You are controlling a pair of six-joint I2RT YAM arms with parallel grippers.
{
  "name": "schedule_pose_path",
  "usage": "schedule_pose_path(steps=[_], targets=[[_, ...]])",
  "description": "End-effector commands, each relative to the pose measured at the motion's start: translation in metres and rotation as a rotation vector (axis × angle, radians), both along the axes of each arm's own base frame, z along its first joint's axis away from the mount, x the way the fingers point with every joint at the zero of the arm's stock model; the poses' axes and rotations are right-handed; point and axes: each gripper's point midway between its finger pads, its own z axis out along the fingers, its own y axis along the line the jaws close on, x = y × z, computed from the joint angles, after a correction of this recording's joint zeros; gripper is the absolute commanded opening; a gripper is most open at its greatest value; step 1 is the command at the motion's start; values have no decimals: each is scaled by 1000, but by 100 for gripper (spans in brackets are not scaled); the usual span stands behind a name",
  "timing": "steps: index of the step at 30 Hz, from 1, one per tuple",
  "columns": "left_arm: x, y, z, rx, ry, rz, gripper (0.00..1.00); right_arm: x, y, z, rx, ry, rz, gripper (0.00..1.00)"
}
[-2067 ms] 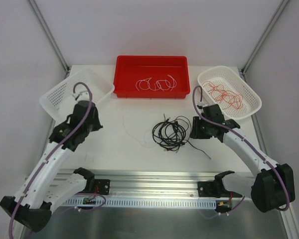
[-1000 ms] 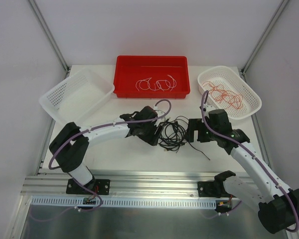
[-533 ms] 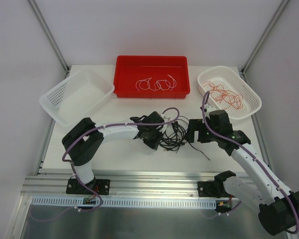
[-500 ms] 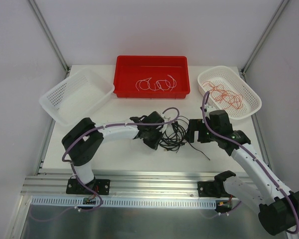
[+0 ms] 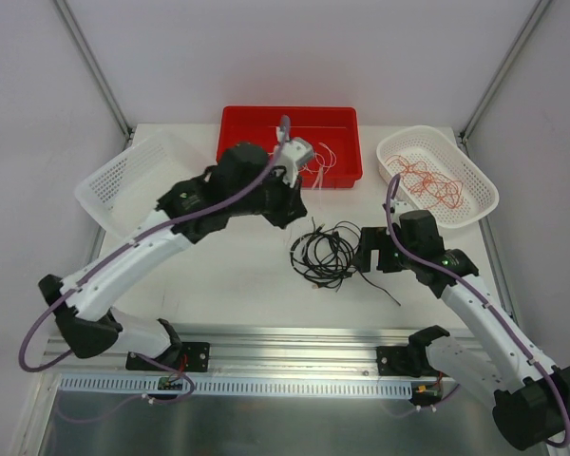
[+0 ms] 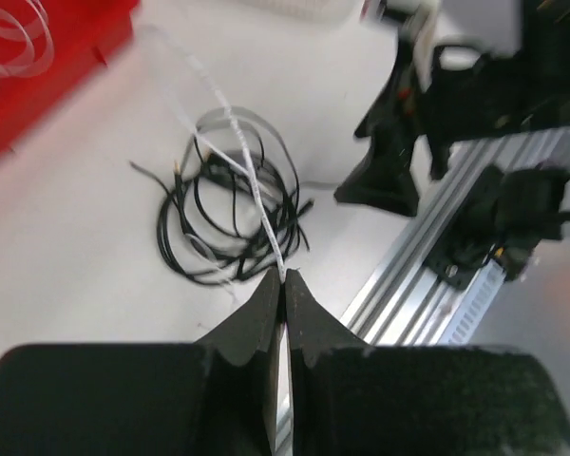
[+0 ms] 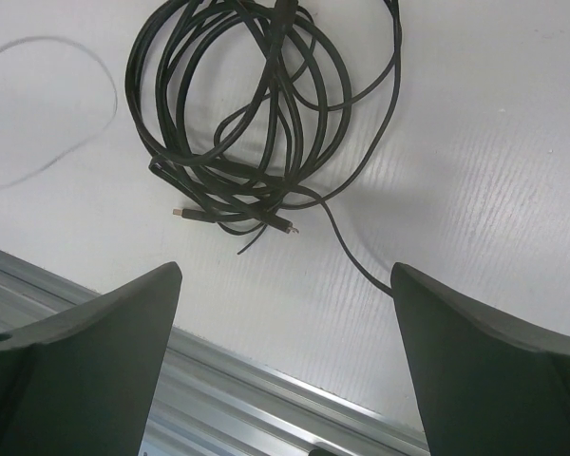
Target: Untangle the cables
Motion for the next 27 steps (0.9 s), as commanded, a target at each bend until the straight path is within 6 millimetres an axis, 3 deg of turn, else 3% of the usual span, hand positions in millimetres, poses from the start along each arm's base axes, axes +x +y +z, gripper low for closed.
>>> schedule_pose_path(steps=[1, 7, 10, 13, 14, 21, 22, 23, 25, 27], targets=[[-4, 35, 64, -45, -101, 40, 0, -2, 0, 2, 10, -7, -8, 97], [4, 65, 154, -179, -293, 115, 0, -3, -2, 4, 6, -21, -15, 97], [17, 80, 183, -219, -350, 172, 0, -4, -3, 4, 6, -18, -17, 97], [34, 87, 200, -230, -390, 213, 0, -5, -3, 4, 6, -19, -12, 97], [49, 91, 199, -216, -393, 245, 0, -5, -3, 5, 10, -21, -13, 97], [107, 96, 224, -221, -469, 329, 0, -10, 1, 10, 30, -17, 10, 97], [107, 99, 242, -250, -507, 335, 0, -11, 1, 11, 32, -15, 12, 97], [119, 96, 239, -237, -512, 340, 0, -10, 2, 13, 36, -18, 16, 97], [128, 103, 261, -265, -577, 374, 0, -12, 4, 14, 38, -12, 28, 97], [144, 105, 266, -251, -623, 396, 0, -12, 4, 17, 36, -12, 39, 97]])
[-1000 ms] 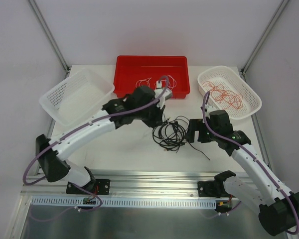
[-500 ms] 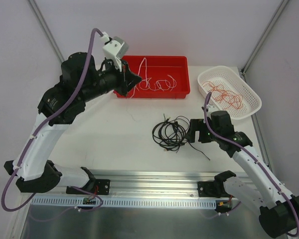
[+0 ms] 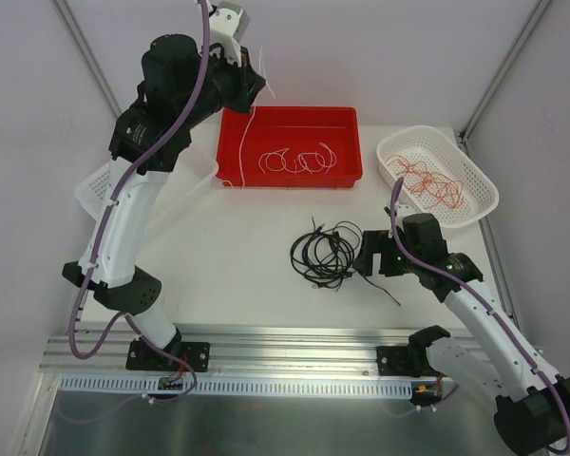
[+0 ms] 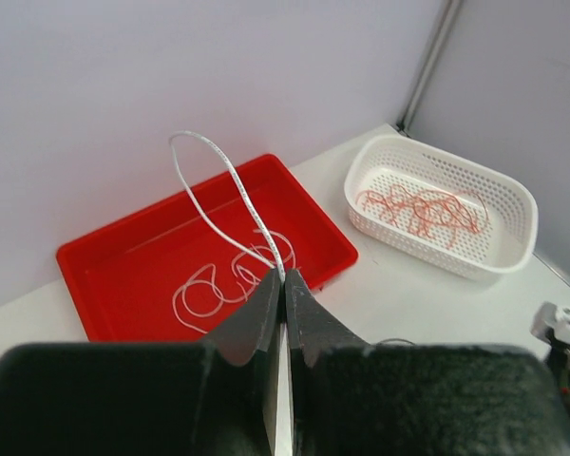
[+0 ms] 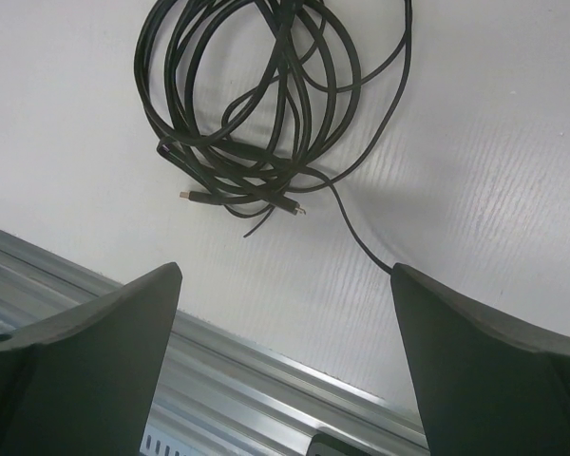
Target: Untangle the cables
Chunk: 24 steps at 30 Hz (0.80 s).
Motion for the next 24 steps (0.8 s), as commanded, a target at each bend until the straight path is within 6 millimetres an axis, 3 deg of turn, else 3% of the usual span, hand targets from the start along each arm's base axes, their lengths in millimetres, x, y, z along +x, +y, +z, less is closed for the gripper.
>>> schedule_pose_path(steps=[1, 7, 8, 10, 13, 18, 20, 22, 23, 24], targets=[[14, 20, 53, -38, -197, 67, 0, -2, 6, 14, 24, -13, 31, 97], [77, 28, 46, -6, -295, 160, 0, -1, 8, 17, 4, -6, 70, 97], [95, 26, 37, 0, -293, 168, 0, 0, 8, 16, 2, -3, 72, 97], [111, 23, 32, -3, -299, 161, 0, 1, 8, 14, -7, 5, 79, 97], [143, 17, 6, 11, -277, 155, 0, 4, 9, 8, -18, 22, 84, 97], [197, 12, -78, 46, -146, 171, 0, 10, 12, -2, -28, 47, 89, 97], [217, 9, -128, 62, -51, 179, 0, 12, 14, -5, -28, 59, 91, 97], [229, 11, -167, 77, 22, 194, 0, 13, 15, -7, -28, 65, 90, 97], [237, 10, -193, 83, 70, 198, 2, 13, 15, -8, -28, 68, 90, 97], [241, 10, -206, 85, 92, 203, 9, 13, 15, -7, -28, 66, 91, 97]])
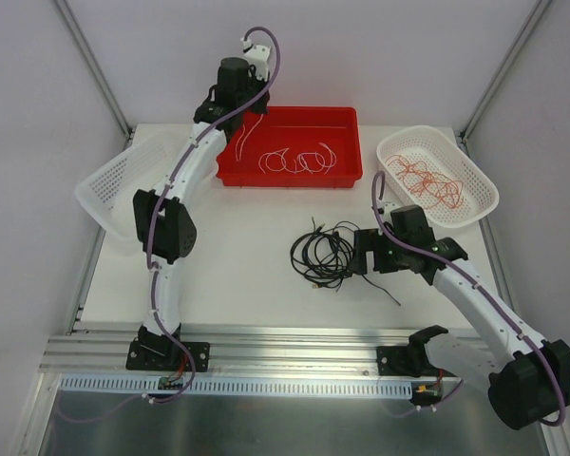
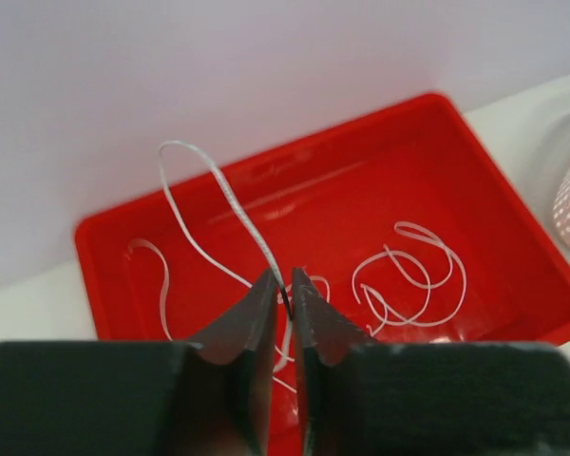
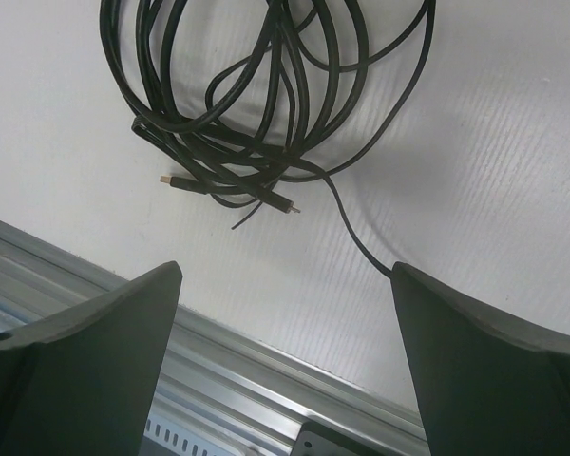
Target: Untangle the cables
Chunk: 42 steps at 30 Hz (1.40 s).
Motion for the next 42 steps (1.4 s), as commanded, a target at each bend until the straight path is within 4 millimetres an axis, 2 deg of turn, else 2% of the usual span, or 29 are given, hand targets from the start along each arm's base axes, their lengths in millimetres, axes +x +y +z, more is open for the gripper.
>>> schedule_pose_path(steps=[1, 2, 3, 4, 6, 7, 9, 10, 11, 13, 15, 16, 17, 18, 19, 20, 21, 22, 23, 24, 26, 28, 29, 31, 33, 34, 36, 37, 42], targets=[[16, 3, -35, -32, 47, 12, 13, 10, 9, 16, 31, -52, 26, 97], [17, 2, -49, -27, 71, 7, 18, 10, 9, 15, 29, -48, 27, 97], [16, 2, -55, -35, 90, 8, 34, 10, 9, 18, 33, -53, 27, 97], [10, 1, -61, -54, 118, 5, 42, 11, 10, 20, 35, -55, 28, 98], [2, 0, -59, -70, 131, -10, 60, 10, 9, 25, 43, -67, 23, 98], [-9, -1, -51, -83, 136, -28, 71, 11, 10, 28, 49, -76, 20, 98], [-24, -4, -41, -128, 150, -45, 80, 11, 8, 33, 49, -93, 9, 98], [-34, -4, -49, -138, 186, -52, 82, 11, 7, 34, 48, -96, 2, 98], [-50, -8, -28, -183, 180, -83, 83, 10, 4, 36, 43, -97, -11, 98], [-80, -12, -27, -209, 218, -107, 85, 10, -1, 37, 25, -109, -32, 98], [-110, -29, -31, -241, 269, -163, 85, 9, -9, 34, -13, -107, -54, 98], [-133, -29, -42, -243, 310, -171, 85, 10, -12, 33, -26, -108, -65, 98], [-146, -32, -50, -253, 346, -178, 86, 7, -15, 31, -37, -98, -67, 98], [-167, -46, -59, -249, 377, -209, 86, 7, -17, 30, -41, -94, -76, 98], [-190, -46, -76, -246, 428, -208, 86, 7, -18, 29, -44, -90, -81, 98], [-205, -52, -84, -237, 451, -220, 86, 6, -18, 28, -43, -86, -81, 98], [-224, -52, -113, -205, 509, -213, 86, 5, -19, 25, -42, -77, -89, 98], [-248, -65, -114, -190, 515, -255, 86, 5, -20, 24, -42, -72, -93, 98], [-261, -69, -123, -179, 539, -261, 86, 5, -20, 22, -42, -72, -95, 98], [-276, -68, -144, -154, 584, -256, 86, 4, -20, 18, -32, -56, -116, 98], [-305, -80, -154, -146, 627, -286, 85, 6, -20, 16, -22, -60, -138, 98], [-328, -83, -174, -142, 694, -280, 85, 7, -21, 7, -10, -44, -168, 98], [-343, -92, -178, -126, 710, -312, 85, 11, -20, 7, 1, -58, -178, 98], [-358, -96, -188, -112, 737, -310, 84, 13, -23, -7, 2, -37, -216, 98], [-376, -104, -192, -100, 756, -333, 85, 22, -26, -14, 9, -32, -251, 99], [-390, -100, -202, -107, 794, -305, 85, 32, -28, -22, 9, -20, -285, 97], [-391, -97, -204, -108, 795, -283, 85, 41, -27, -20, 23, -40, -299, 95], [-396, -91, -213, -101, 818, -265, 85, 46, -26, -20, 24, -46, -308, 93], [-407, -78, -218, -139, 854, -213, 85, 76, -21, -33, 22, -38, -345, 79]])
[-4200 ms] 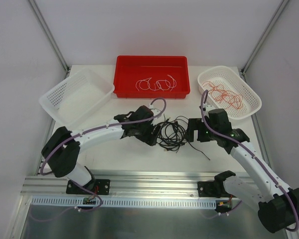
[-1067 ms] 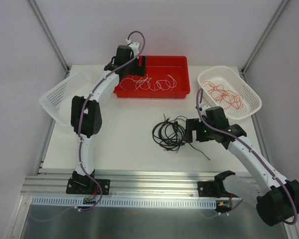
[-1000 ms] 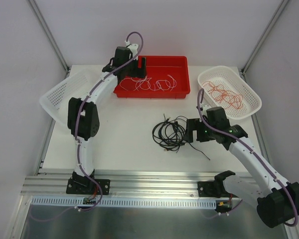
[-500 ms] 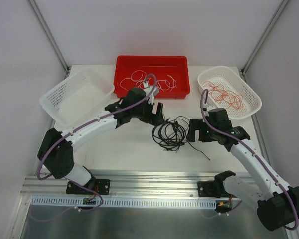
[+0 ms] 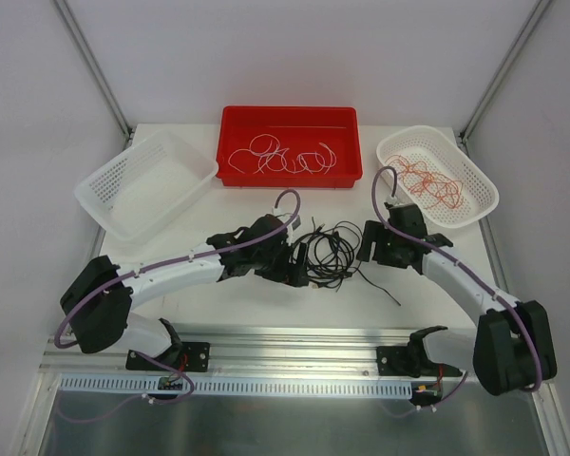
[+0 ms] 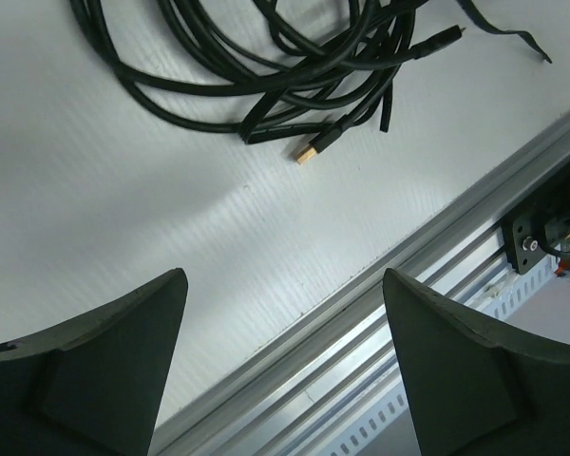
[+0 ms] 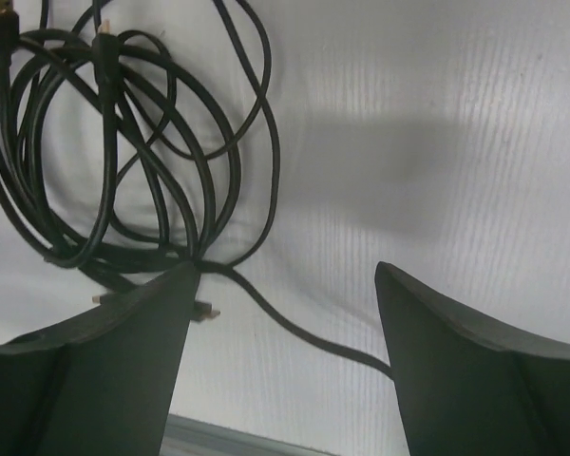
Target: Untangle the cables
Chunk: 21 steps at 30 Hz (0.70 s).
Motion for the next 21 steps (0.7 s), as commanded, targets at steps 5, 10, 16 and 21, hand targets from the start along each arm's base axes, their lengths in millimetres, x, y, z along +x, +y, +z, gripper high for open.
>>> schedule_pose_path(steps=[5, 10, 16, 21], targets=[[-7, 17, 10, -40, -1, 93, 85, 57, 7, -4, 3, -54, -91, 61], [-9, 27, 9, -26, -19, 101, 85, 66, 12, -20, -9, -6, -75, 43], [-12, 37, 2, -4, -31, 111, 86, 72, 19, -21, -7, 3, -22, 26], [-12, 41, 1, 2, -39, 109, 86, 78, 18, 14, -36, -56, 30, 3]])
